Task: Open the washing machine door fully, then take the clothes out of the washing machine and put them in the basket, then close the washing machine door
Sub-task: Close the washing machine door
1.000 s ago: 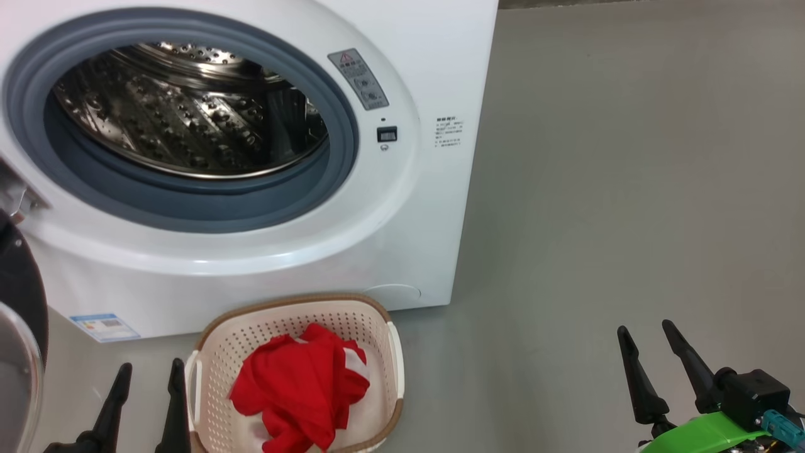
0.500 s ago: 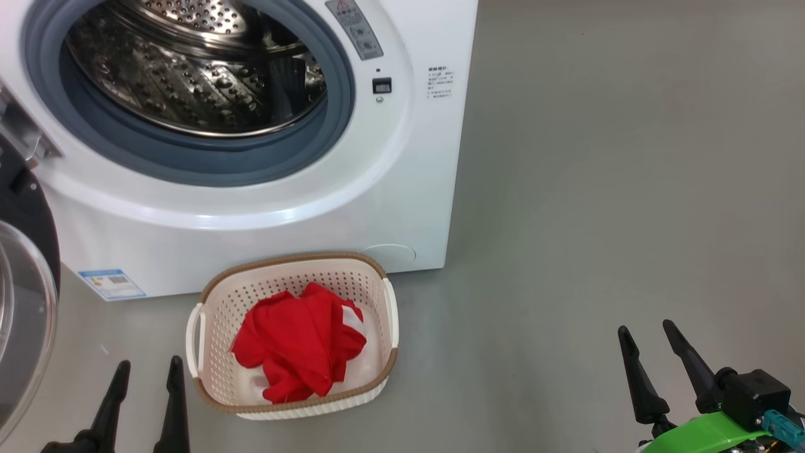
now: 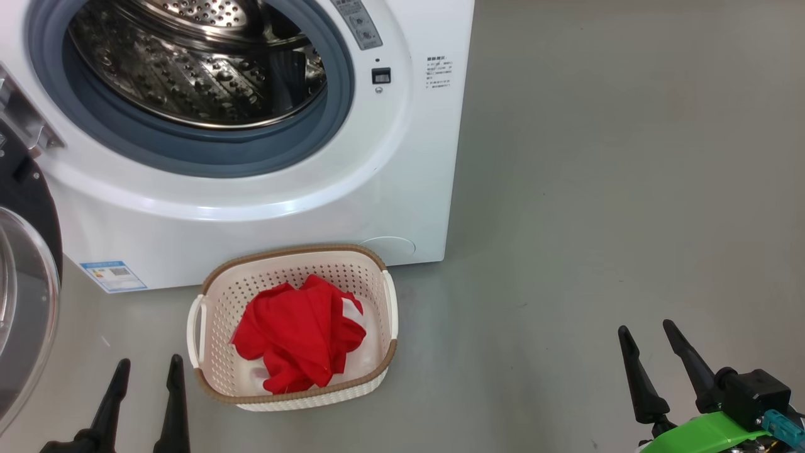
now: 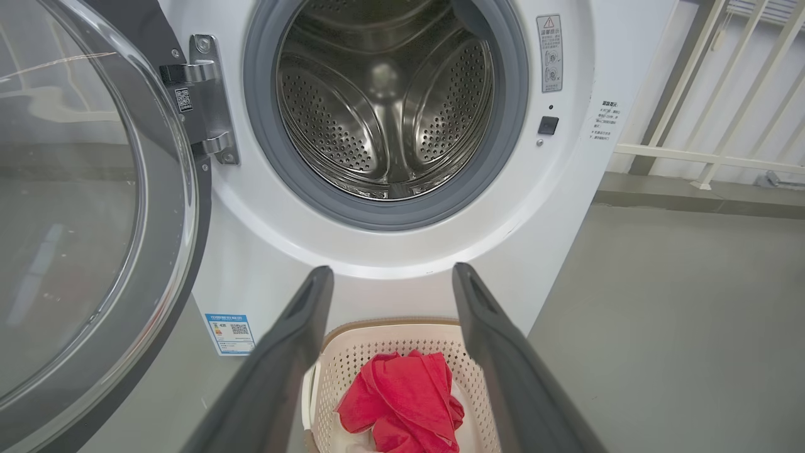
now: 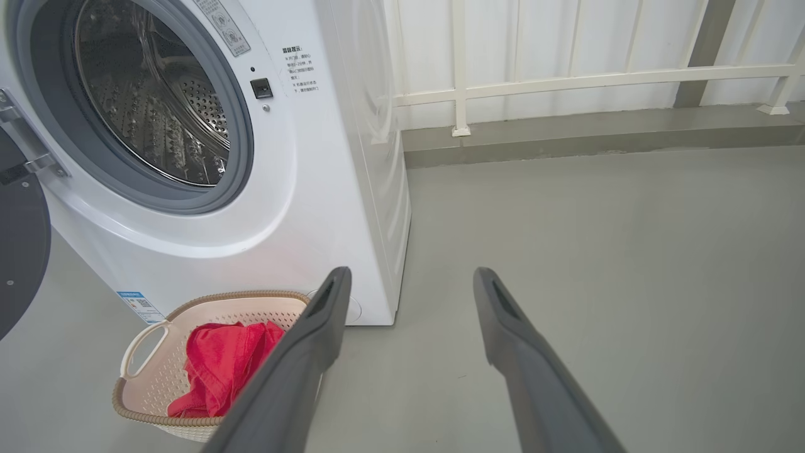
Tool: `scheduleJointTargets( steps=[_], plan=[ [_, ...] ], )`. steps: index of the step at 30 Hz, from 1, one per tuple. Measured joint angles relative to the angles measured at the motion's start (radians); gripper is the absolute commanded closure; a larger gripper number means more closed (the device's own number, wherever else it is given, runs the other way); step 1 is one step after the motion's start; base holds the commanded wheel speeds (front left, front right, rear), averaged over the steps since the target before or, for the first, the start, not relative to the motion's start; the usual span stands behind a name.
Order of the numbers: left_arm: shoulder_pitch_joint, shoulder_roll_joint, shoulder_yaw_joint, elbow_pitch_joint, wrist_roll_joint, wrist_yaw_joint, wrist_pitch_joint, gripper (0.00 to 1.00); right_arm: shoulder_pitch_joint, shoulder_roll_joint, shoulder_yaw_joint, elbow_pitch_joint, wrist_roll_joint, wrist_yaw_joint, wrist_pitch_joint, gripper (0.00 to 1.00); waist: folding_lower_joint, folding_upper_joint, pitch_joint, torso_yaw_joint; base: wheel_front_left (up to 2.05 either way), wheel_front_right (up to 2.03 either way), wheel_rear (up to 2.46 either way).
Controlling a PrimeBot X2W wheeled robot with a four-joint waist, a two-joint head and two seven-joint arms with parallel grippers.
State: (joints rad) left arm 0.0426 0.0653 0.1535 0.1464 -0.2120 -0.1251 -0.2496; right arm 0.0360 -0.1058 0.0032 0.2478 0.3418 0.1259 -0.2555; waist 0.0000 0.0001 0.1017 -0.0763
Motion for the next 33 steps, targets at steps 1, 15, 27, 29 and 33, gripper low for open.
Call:
scheduleJointTargets(
  steps=[1, 15, 27, 29, 33],
  plan=[
    [0.0, 0.0, 0.0, 0.0, 0.0, 0.0, 0.0, 0.0, 0.0, 0.0, 0.0, 0.0, 0.0, 0.0, 0.0, 0.0, 0.0, 0.0, 0.0, 0.0, 0.0, 0.0, 0.0],
    [0.0, -0.013, 0.007, 0.012, -0.002, 0.0, 0.0, 0.0, -0.002, -0.008, 0.017, 0.003, 0.0, 0.0, 0.0, 0.0, 0.0, 0.0, -0.011, 0.027, 0.0, 0.0, 0.0],
    [0.001, -0.021, 0.016, 0.034, -0.03, 0.0, 0.0, 0.0, -0.022, -0.035, 0.076, 0.022, 0.0, 0.0, 0.0, 0.0, 0.0, -0.0001, -0.02, 0.126, 0.0, 0.0, 0.0],
    [0.005, -0.021, 0.016, 0.038, -0.04, 0.0, 0.0, 0.0, -0.023, -0.041, 0.089, 0.028, 0.0, 0.0, 0.0, 0.0, 0.0, 0.0, -0.024, 0.148, 0.0, 0.0, 0.0],
    [0.016, -0.022, 0.013, 0.042, -0.06, 0.002, 0.0, 0.0, -0.028, -0.046, 0.11, 0.033, 0.0, 0.0, 0.0, 0.0, 0.0, 0.0, -0.031, 0.181, 0.0, 0.0, 0.0]
  ],
)
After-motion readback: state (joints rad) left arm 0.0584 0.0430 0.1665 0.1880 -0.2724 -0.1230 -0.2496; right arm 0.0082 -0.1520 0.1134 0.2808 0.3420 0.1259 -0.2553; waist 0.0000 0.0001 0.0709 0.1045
